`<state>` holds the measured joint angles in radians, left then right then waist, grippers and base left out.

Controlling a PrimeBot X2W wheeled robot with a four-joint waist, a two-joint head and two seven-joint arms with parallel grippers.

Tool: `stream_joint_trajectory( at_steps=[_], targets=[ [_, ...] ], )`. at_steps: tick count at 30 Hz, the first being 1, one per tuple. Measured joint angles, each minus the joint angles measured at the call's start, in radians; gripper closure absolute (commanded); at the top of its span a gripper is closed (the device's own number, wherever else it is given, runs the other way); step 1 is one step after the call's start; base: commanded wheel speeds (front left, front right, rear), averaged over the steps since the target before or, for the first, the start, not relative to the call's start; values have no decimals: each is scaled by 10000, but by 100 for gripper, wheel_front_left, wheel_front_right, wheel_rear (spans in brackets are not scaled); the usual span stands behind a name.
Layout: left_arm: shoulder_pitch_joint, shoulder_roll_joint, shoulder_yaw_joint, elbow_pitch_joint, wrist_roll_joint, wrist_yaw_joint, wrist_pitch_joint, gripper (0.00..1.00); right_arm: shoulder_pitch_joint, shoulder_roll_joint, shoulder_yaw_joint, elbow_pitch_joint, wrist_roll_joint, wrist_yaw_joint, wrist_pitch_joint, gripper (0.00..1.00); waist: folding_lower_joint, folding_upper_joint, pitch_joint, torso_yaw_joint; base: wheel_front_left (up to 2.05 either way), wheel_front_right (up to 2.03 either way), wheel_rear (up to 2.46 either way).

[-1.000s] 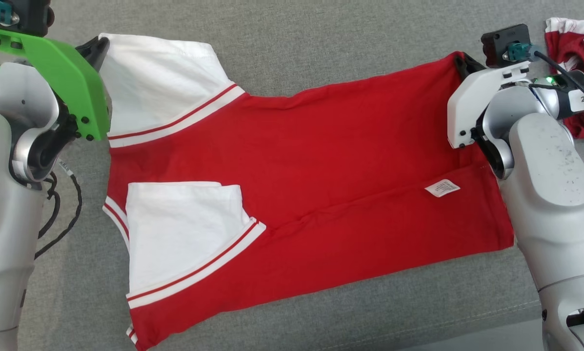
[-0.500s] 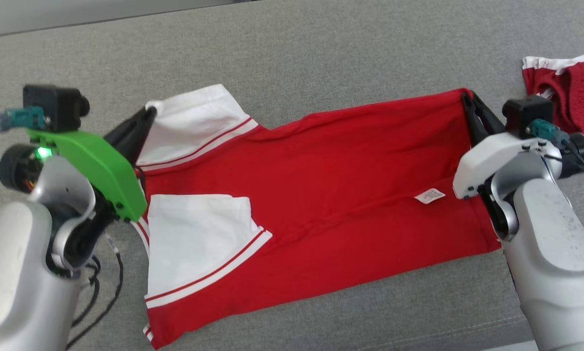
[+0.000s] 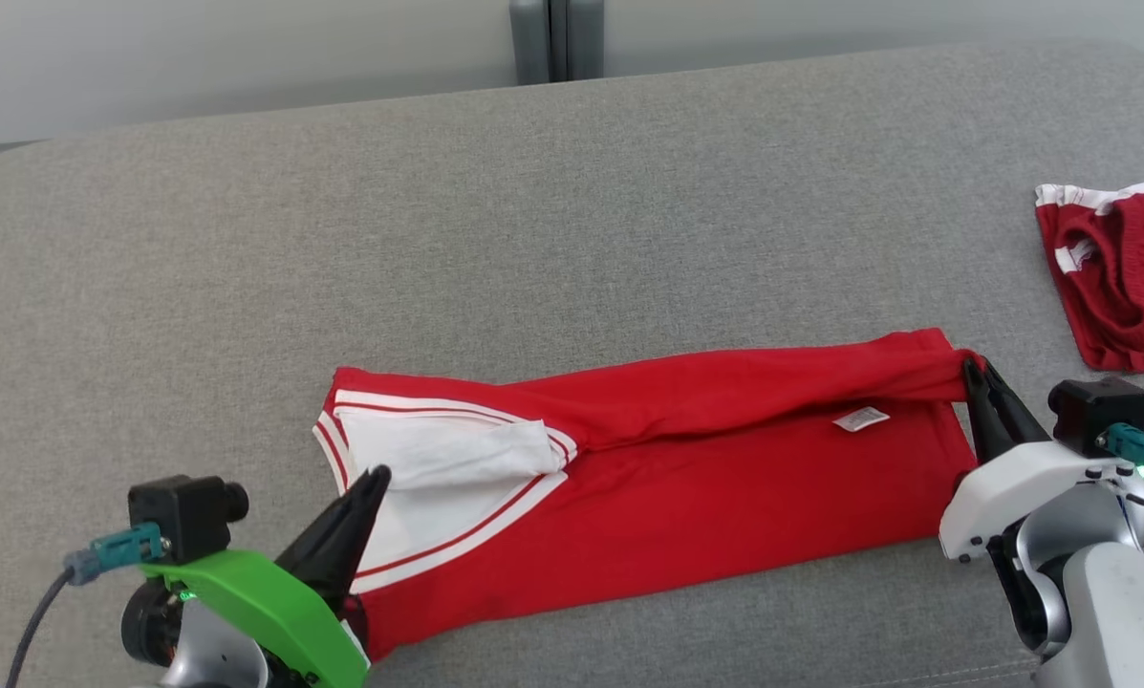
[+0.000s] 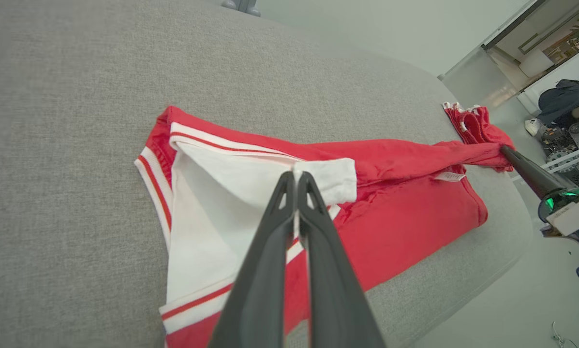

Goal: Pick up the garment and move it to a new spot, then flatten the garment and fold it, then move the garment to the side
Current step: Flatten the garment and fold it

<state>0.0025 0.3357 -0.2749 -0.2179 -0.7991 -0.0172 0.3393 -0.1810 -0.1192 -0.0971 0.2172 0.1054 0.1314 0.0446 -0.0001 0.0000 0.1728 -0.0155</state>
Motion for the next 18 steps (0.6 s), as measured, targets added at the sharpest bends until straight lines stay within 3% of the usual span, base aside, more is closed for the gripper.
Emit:
stream_joint_trajectory(
  at_steps=[13,15,16,17,18],
  targets=[
    [988,-322,-115,894,-173,144,-502,100,476,326,-556,322,-50,0,109,97,0,0,-81,84,0,0,0],
    [989,-351,-163,1185,-79,146,-604,25,476,355,-570,472,-52,0,94,63,0,0,-102,76,0,0,0],
    [995,-407,-163,1315,-54,178,-692,0,477,382,-570,535,-58,0,67,42,0,0,-115,66,0,0,0],
    [1011,-470,-148,1423,-58,188,-786,0,483,408,-575,579,-69,0,59,2,0,0,-127,52,0,0,0],
    [1044,-531,-123,1492,-86,192,-861,0,501,424,-589,610,-69,0,17,0,0,0,-137,40,0,0,0]
  ],
)
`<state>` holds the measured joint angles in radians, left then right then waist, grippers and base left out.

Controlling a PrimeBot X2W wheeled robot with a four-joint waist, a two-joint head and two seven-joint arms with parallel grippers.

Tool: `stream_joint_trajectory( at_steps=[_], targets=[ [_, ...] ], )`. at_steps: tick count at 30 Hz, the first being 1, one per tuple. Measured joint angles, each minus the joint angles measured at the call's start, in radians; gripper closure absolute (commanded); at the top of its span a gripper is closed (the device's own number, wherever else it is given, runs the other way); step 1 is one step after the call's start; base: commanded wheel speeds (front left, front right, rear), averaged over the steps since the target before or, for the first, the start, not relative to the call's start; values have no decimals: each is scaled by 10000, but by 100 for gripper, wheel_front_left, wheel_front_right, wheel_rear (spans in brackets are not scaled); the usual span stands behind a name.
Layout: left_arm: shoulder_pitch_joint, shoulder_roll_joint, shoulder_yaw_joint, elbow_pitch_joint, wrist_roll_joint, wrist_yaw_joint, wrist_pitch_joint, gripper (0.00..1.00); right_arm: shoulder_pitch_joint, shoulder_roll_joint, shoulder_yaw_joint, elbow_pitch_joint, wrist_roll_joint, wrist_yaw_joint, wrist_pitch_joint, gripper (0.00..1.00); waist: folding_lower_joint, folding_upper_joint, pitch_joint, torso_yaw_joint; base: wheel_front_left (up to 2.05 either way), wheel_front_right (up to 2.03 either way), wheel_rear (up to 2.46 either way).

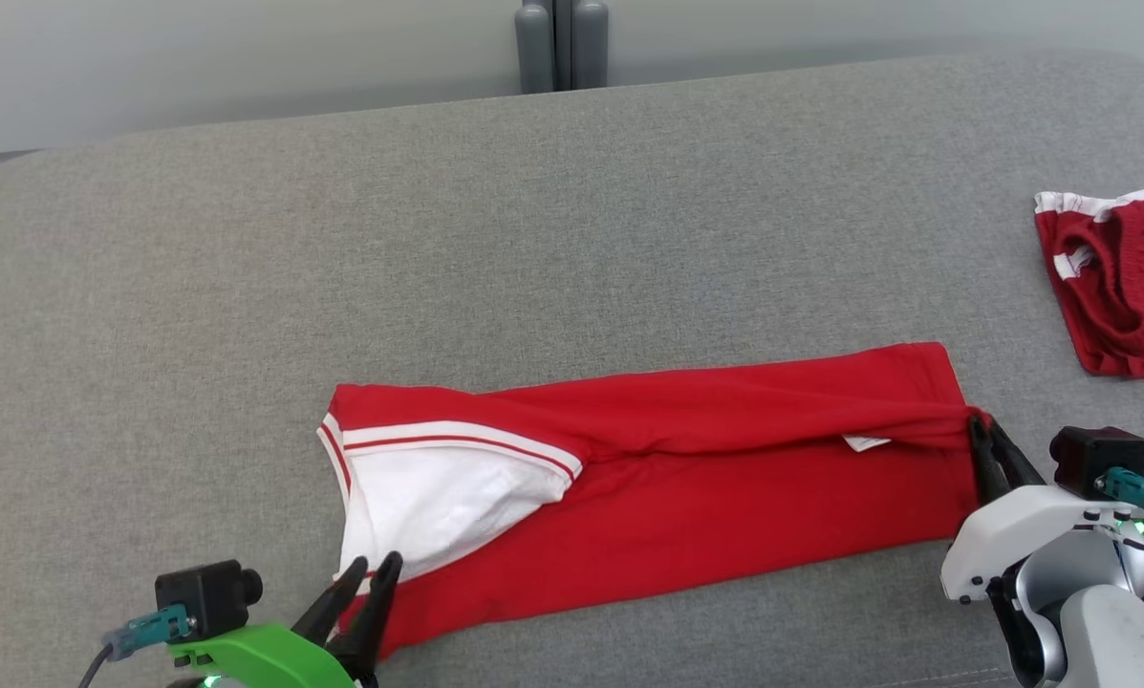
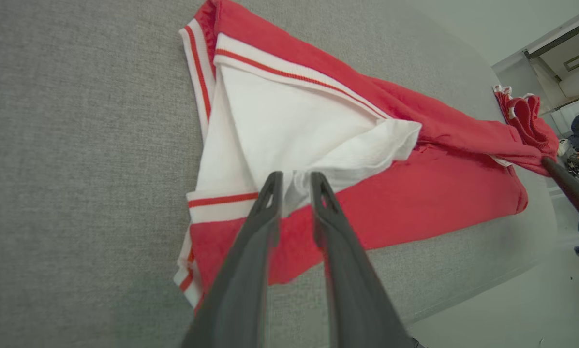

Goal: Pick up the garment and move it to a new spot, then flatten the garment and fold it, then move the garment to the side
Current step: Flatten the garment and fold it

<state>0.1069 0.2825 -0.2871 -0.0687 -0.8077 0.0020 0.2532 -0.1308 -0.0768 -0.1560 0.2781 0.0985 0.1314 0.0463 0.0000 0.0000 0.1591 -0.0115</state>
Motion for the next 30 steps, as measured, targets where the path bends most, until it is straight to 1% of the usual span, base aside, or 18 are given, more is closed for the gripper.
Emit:
stream_joint_trajectory(
  at_steps=[4,9,14,17,22,25,30],
  targets=[
    [235,-184,347,121,-127,161,-516,0,164,42,-142,23,12,0,-150,0,0,0,-41,-42,0,0,0],
    [409,-575,861,0,-190,426,-1555,0,441,109,-533,-109,52,0,-397,0,0,0,-121,-33,0,0,0],
    [204,-754,742,-2,637,594,-2424,0,430,159,-660,-132,128,0,-372,0,0,0,-224,53,0,0,0],
    [-182,-811,550,71,1229,696,-2861,0,202,136,-548,-92,148,0,-125,0,0,0,-296,117,0,0,0],
    [-654,-934,316,383,1893,905,-3361,0,-298,-190,-138,688,228,0,802,0,0,0,-382,290,0,0,0],
    [-855,-1068,163,608,1969,905,-3442,0,-457,-441,-142,1294,211,0,1287,0,0,0,-410,447,0,0,0],
    [-1038,-1152,73,859,2080,955,-3607,0,-596,-633,-230,2044,184,0,1542,0,0,0,-442,746,0,0,0]
  ],
)
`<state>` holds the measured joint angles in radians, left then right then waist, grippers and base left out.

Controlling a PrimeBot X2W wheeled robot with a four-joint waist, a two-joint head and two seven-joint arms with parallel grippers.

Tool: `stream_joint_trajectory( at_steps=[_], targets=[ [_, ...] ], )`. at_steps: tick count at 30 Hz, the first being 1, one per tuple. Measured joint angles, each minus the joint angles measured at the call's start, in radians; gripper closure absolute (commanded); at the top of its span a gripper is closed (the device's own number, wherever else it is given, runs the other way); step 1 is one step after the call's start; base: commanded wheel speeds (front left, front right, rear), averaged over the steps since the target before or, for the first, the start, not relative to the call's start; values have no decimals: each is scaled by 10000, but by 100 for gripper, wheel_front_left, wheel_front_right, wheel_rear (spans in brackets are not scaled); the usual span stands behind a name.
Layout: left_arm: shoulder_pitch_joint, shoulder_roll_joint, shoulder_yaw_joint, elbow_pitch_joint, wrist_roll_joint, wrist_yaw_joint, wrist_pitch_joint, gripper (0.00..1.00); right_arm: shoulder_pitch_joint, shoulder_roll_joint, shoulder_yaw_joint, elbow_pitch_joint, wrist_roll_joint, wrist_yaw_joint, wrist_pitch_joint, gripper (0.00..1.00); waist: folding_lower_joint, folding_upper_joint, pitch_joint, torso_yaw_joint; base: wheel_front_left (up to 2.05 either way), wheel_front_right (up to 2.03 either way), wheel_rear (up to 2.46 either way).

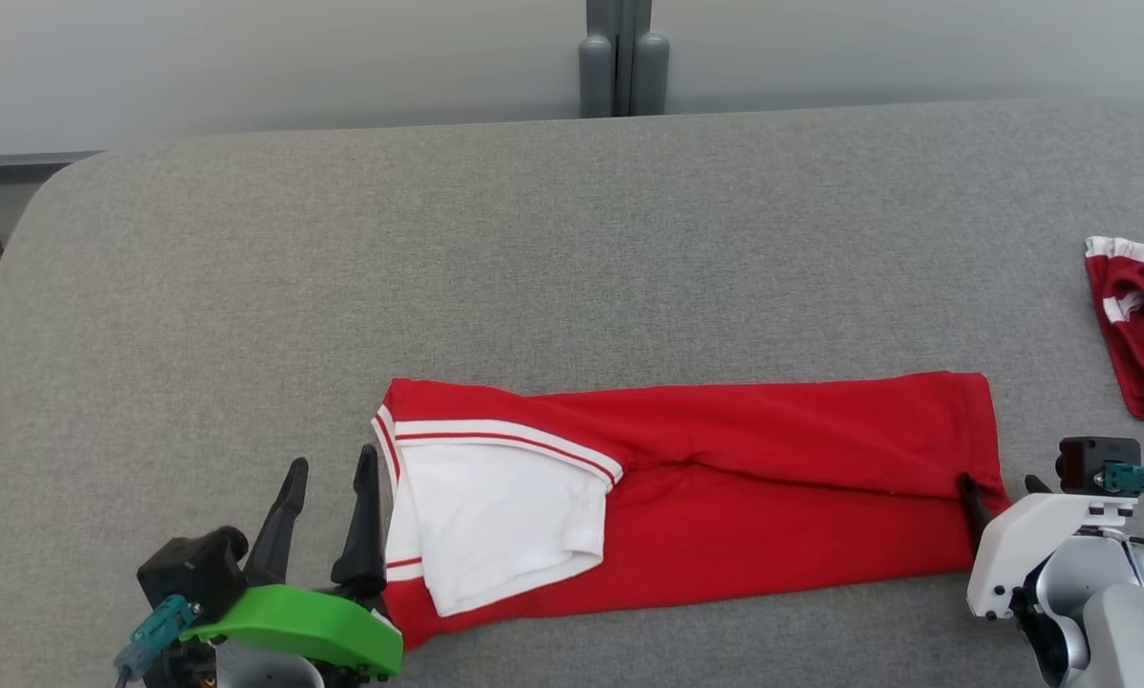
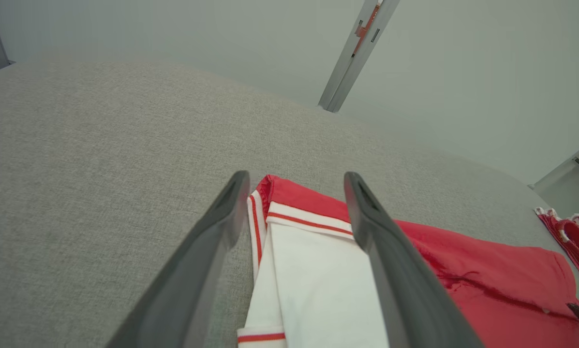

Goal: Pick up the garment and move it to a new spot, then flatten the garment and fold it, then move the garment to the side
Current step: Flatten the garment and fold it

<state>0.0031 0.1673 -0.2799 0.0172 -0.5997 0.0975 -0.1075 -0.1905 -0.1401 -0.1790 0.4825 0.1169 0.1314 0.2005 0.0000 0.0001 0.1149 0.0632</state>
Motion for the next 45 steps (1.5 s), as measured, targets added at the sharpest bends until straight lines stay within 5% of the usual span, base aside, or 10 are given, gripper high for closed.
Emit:
stream_joint_trajectory(
  at_steps=[3,4,5,8,9,17,28,45],
  targets=[
    [0,4,19,146,13,56,-38,0,-122,-25,19,439,27,0,8,2,0,0,-30,138,0,0,0],
    [1,6,17,174,13,71,-38,0,-189,-35,17,577,29,0,19,19,0,0,-41,163,0,0,0],
    [1,6,19,192,13,81,-38,0,-269,-48,19,727,35,0,19,45,0,0,-60,185,0,0,0],
    [6,29,0,245,40,102,-38,0,-456,-21,40,1164,71,4,-2,80,0,0,-127,224,0,0,0],
    [7,36,-2,265,42,130,-38,0,-520,-2,46,1300,113,4,-19,98,0,0,-157,230,0,0,0],
    [280,150,50,366,111,336,-81,0,-925,-13,230,1852,499,6,-353,100,0,0,-406,16,0,0,0],
    [567,138,-61,397,105,433,-69,0,-767,-1035,-362,1174,1053,4,-316,100,0,0,-872,-641,0,0,0],
    [560,217,-282,476,81,407,96,0,672,-15,2079,-3241,3338,-8,834,100,0,0,-1016,-413,0,0,0]
  ],
)
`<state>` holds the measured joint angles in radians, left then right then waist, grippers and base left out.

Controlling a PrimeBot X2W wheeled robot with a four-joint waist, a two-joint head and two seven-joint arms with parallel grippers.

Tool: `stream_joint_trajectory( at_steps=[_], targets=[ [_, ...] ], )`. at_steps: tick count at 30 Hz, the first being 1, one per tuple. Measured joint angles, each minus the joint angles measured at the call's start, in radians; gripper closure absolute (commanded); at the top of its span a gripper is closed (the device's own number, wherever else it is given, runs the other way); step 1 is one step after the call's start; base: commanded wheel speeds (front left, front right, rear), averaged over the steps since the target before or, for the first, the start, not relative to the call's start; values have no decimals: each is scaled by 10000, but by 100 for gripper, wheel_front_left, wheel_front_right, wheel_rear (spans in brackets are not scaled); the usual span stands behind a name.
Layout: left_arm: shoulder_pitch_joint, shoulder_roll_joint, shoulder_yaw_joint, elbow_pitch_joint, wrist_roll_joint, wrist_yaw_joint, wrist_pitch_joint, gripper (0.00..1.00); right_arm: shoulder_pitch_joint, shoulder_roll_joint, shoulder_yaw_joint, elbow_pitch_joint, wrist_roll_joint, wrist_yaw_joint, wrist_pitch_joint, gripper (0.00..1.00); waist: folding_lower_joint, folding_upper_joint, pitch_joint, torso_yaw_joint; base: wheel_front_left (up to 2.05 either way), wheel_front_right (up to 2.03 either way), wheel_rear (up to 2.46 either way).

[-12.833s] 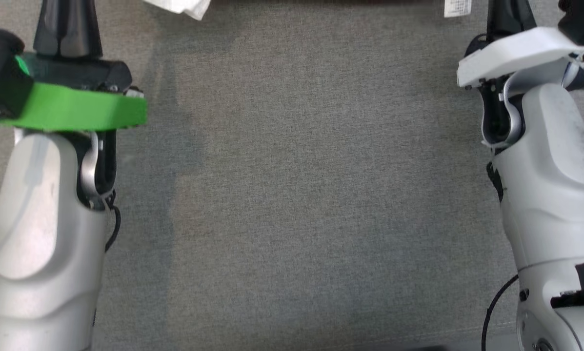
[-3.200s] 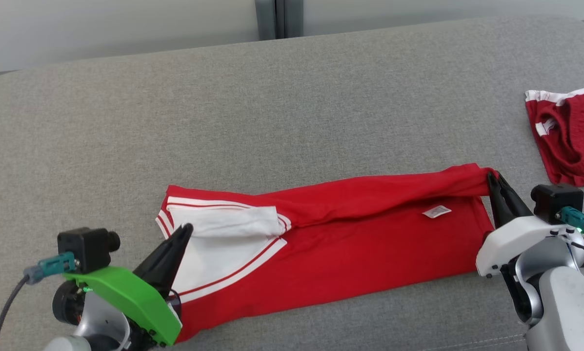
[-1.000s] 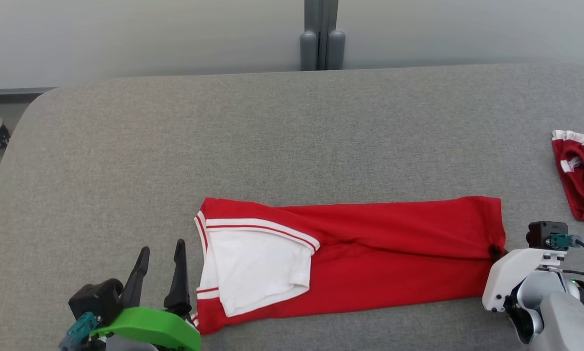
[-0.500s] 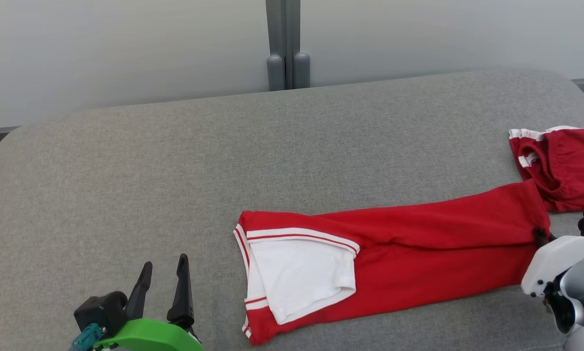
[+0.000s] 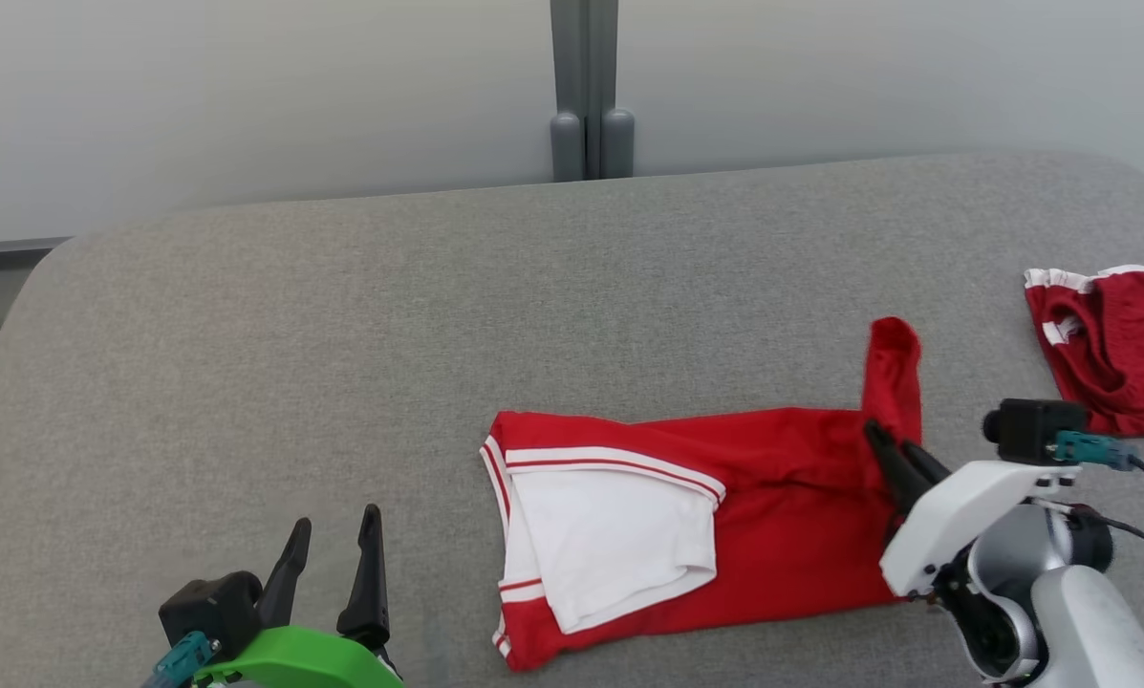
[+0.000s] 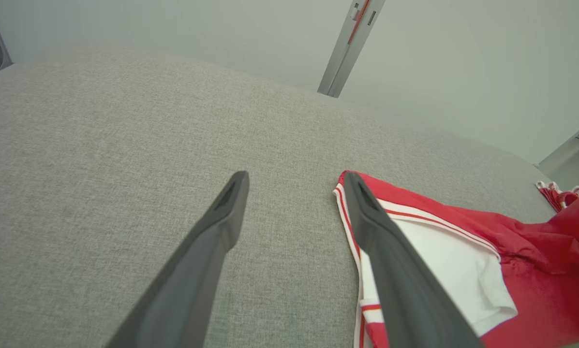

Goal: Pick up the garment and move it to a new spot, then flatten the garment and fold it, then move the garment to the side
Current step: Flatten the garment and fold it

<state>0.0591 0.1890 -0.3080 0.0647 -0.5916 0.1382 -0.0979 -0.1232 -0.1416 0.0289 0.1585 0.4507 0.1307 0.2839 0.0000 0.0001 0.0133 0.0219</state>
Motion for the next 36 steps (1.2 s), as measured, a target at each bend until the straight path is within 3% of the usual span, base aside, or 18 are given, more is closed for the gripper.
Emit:
stream_joint_trajectory(
  at_steps=[5,10,16,30,31,32,33,36],
  targets=[
    [-49,31,-65,38,-46,-69,27,0,54,391,1170,-629,426,0,232,100,0,0,-32,372,0,0,0],
    [-131,31,-119,40,-54,-73,48,0,-171,709,2217,-341,815,0,190,100,0,0,-18,771,0,0,0],
    [-329,29,-207,56,-56,-121,86,0,-937,899,3536,844,1267,-2,-123,100,0,0,100,1270,0,0,0],
    [-565,-56,-313,290,-71,-153,-6,0,-2551,907,5271,3703,2970,-2,-1335,100,0,0,433,2101,0,0,0],
    [-572,-65,-328,309,-73,-153,-10,0,-2621,913,5415,3829,3147,-2,-1394,79,0,-1,452,2122,0,0,0],
    [-591,-73,-341,320,-73,-153,-13,0,-2685,915,5544,3960,3419,-2,-1455,46,0,0,468,2138,0,0,0],
    [-607,-75,-357,330,-77,-153,-15,0,-2757,915,5676,4084,3538,-2,-1532,0,0,-1,480,2147,0,0,0],
    [-637,-79,-372,353,-109,-153,-29,0,-2983,913,6048,4268,3827,-2,-1795,0,0,0,496,2126,0,0,0]
  ],
)
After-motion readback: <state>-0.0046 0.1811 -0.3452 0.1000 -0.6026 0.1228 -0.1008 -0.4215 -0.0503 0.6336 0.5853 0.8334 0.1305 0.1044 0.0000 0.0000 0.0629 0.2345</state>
